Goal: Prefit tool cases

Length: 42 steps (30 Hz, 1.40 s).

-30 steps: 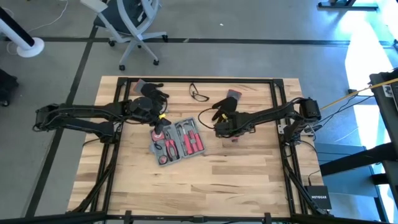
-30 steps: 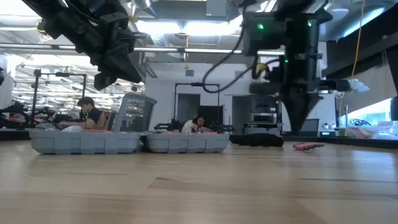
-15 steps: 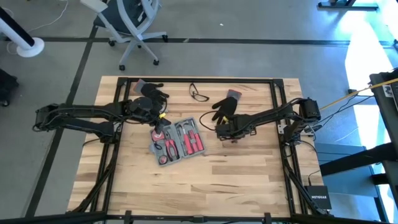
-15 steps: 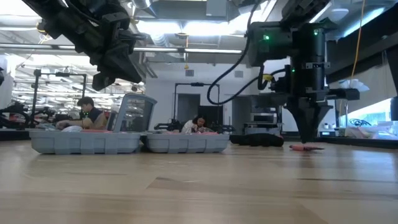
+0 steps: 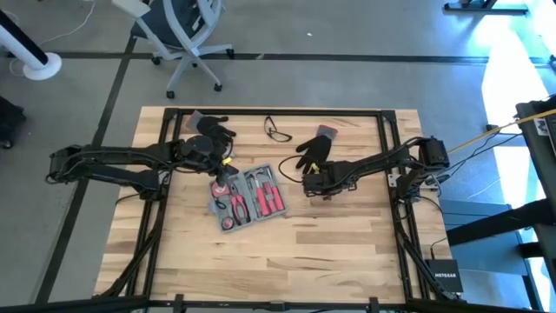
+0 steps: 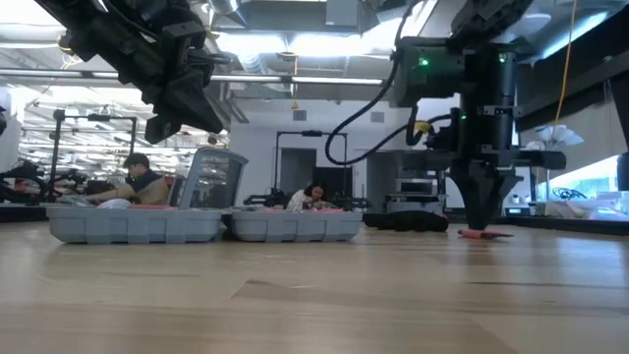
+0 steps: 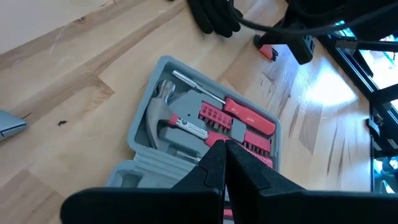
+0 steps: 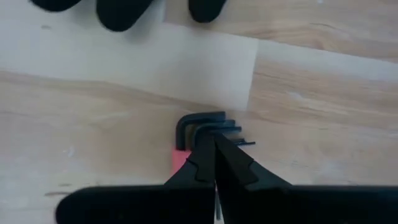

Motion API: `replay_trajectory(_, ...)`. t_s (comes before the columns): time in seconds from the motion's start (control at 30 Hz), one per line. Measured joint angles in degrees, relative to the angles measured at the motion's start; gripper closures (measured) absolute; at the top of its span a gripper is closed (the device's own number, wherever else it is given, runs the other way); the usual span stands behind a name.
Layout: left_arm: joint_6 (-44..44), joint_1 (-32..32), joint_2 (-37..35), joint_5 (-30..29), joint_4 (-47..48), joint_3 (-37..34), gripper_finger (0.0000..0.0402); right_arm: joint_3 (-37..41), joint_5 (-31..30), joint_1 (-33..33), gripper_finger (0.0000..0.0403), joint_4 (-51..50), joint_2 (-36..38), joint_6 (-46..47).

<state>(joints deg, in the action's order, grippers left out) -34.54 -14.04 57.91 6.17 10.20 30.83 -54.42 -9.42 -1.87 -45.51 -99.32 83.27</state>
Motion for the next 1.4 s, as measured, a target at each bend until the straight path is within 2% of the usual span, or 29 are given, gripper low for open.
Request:
replay_trajectory(0.27,0.0,0.0,0.0,-0.5,0.0,0.0,0.0402,-0.2,-0.1,0.1,0.0403,-0.2,1.2,-0.8)
replay_trajectory(0.47,0.0,0.0,0.0,-0.6,0.0,0.0,0.0401,-3.8,-4.7,0.1,0.0403,-7.1,6.1,-1.0)
replay_trajectory(0.7,0.7,0.0,0.0,-0.8,0.0,0.0,0.0401,-3.9,0.9,-1.1,0.039,-4.4,8.1,-1.0)
replay_trajectory(0.87,0.8,0.0,0.0,-0.9,0.0,0.0,0.0402,-2.2,1.6,-2.3,0.0336,-0.5,7.8,1.0)
replay_trajectory(1.03,0.9,0.0,0.0,-0.9,-0.1,0.0,0.0401,-2.0,-0.9,-2.2,0.0247,-1.4,7.2,2.2)
replay_trajectory(1.2,0.9,0.0,0.0,-0.8,0.0,0.0,0.0401,-2.0,-0.1,-2.3,0.0166,-0.8,5.5,2.2)
replay_trajectory(1.4,0.7,0.0,0.0,-0.8,-0.1,0.0,0.0401,-2.0,0.9,-2.2,0.0119,-0.6,1.4,2.1)
